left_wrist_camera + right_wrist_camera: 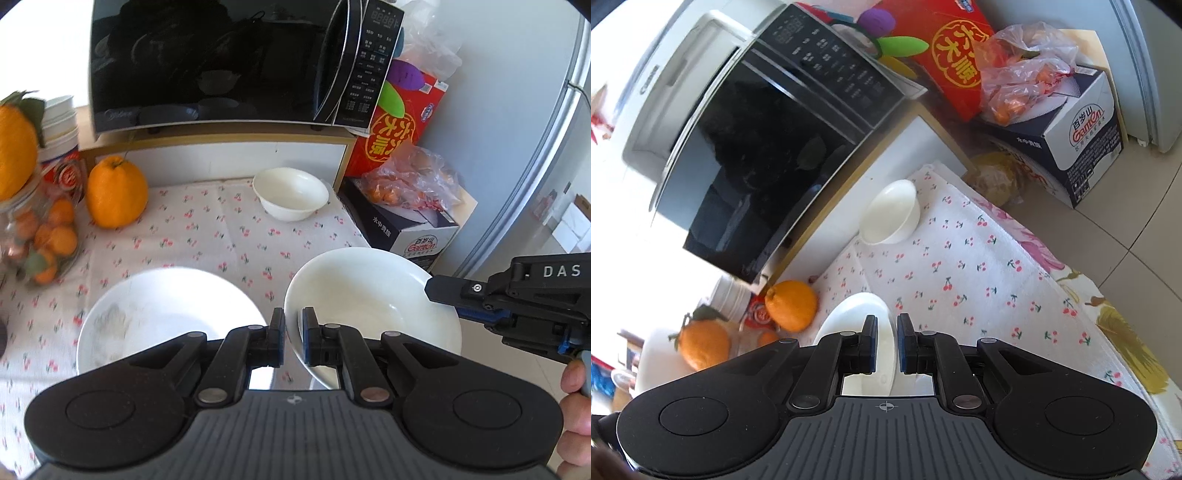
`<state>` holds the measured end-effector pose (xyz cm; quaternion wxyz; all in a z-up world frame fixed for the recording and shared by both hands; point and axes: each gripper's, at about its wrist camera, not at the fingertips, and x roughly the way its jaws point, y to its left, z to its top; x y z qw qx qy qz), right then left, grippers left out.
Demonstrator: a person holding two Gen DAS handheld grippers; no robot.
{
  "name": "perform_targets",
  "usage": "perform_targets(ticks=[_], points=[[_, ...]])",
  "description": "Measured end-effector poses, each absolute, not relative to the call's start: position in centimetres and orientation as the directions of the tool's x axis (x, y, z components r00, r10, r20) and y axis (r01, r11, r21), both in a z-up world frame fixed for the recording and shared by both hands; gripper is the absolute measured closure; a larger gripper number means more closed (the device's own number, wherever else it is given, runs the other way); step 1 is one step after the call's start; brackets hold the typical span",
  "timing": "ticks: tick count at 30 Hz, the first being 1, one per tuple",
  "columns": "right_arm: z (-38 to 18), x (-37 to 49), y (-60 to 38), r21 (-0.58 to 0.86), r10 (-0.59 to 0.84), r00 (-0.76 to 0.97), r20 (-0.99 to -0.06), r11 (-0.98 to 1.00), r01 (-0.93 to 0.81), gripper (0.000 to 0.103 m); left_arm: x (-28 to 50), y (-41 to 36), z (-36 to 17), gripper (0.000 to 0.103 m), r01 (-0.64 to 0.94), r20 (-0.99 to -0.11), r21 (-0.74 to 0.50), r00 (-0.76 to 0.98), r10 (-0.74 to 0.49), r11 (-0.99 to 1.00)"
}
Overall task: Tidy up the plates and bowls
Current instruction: 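Carry the stacked bowls with the left gripper beside the plate stack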
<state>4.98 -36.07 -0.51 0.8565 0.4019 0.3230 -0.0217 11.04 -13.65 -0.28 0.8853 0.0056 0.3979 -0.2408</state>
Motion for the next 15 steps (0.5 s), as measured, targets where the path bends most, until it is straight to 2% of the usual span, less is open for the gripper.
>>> perform_targets(ticks=[6, 10, 15], points=[[-0.5, 4.0, -35.5, 0.619, 0.208, 0.762, -0.613, 0.726, 0.299, 0.091, 8.7, -12.8, -1.1, 0.095, 0.414, -0.69, -0.225, 0.572, -0.444, 0.882], [-0.8, 3.5, -35.3, 0.588, 0.196, 0.747, -0.635, 0.75, 0.303, 0.091, 8.0, -12.7, -2.0, 0.094, 0.401, -0.709, -0.257, 0.54, -0.454, 0.879], [-1.4, 3.2, -35.1, 0.552, 0.187, 0.718, -0.67, 0.772, 0.315, 0.091, 7.3, -12.9, -2.7, 0.094, 0.409, -0.726, -0.239, 0.527, -0.442, 0.881]])
